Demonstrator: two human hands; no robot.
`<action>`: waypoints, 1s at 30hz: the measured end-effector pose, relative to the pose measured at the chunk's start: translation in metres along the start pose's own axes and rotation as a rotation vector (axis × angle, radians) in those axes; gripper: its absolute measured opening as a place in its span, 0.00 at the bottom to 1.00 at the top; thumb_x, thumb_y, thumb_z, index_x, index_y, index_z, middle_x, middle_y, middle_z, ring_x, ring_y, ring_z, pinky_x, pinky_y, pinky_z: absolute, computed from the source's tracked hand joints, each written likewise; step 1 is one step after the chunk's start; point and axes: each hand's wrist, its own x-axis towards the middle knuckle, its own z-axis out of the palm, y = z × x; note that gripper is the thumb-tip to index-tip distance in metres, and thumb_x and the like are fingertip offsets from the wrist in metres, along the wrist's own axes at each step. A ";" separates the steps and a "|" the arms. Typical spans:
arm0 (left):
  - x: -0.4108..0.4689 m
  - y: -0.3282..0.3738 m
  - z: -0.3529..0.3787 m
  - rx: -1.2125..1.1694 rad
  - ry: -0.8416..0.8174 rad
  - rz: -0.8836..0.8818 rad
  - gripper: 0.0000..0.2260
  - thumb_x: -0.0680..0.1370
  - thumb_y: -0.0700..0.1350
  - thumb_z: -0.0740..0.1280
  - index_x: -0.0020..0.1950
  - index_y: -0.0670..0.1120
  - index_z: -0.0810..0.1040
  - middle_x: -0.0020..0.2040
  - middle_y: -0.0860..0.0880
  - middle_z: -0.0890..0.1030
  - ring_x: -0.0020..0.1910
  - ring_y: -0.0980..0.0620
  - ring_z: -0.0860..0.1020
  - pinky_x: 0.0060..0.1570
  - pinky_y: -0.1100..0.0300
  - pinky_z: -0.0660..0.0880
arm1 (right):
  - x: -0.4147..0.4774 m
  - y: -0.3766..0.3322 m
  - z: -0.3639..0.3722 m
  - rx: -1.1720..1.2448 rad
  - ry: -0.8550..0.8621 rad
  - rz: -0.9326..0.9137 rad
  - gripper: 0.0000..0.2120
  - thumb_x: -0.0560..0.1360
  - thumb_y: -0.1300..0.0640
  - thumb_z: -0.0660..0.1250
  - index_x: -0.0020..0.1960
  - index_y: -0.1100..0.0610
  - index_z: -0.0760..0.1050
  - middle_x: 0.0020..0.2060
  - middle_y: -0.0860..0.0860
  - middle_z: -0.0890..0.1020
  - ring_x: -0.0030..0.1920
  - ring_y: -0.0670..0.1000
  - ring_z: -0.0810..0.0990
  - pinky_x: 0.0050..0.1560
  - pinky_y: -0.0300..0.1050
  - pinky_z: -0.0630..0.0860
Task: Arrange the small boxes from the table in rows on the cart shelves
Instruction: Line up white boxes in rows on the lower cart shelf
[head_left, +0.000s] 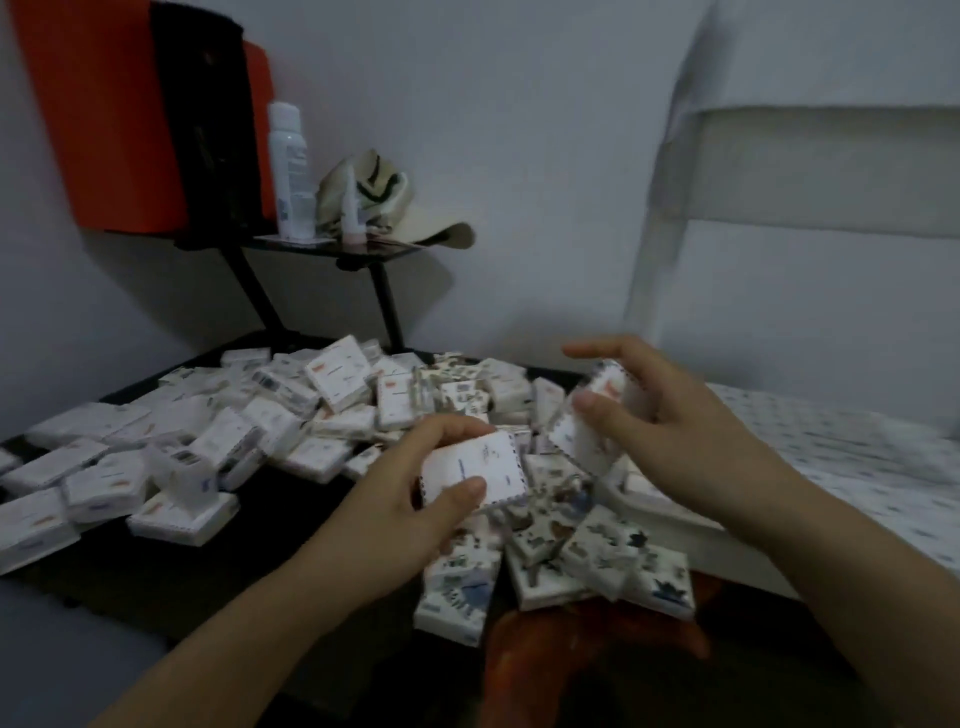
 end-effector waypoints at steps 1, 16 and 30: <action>0.006 0.006 0.015 -0.019 -0.051 0.002 0.14 0.80 0.40 0.64 0.57 0.59 0.76 0.52 0.60 0.79 0.43 0.55 0.80 0.41 0.56 0.79 | -0.010 0.007 -0.016 0.011 0.030 0.032 0.13 0.76 0.47 0.64 0.59 0.37 0.73 0.47 0.37 0.77 0.49 0.38 0.75 0.49 0.41 0.69; 0.157 0.091 0.240 -0.187 -0.195 0.088 0.13 0.75 0.40 0.71 0.54 0.55 0.76 0.51 0.54 0.82 0.46 0.58 0.80 0.41 0.66 0.75 | -0.094 0.132 -0.180 0.088 0.488 0.484 0.07 0.75 0.49 0.68 0.43 0.48 0.83 0.44 0.39 0.83 0.47 0.39 0.80 0.45 0.39 0.73; 0.308 0.072 0.387 0.095 -0.142 0.342 0.16 0.77 0.40 0.65 0.62 0.54 0.78 0.58 0.47 0.79 0.53 0.48 0.78 0.54 0.53 0.78 | -0.014 0.202 -0.208 -0.364 0.414 0.705 0.16 0.74 0.47 0.63 0.61 0.43 0.75 0.60 0.42 0.75 0.54 0.46 0.76 0.51 0.42 0.73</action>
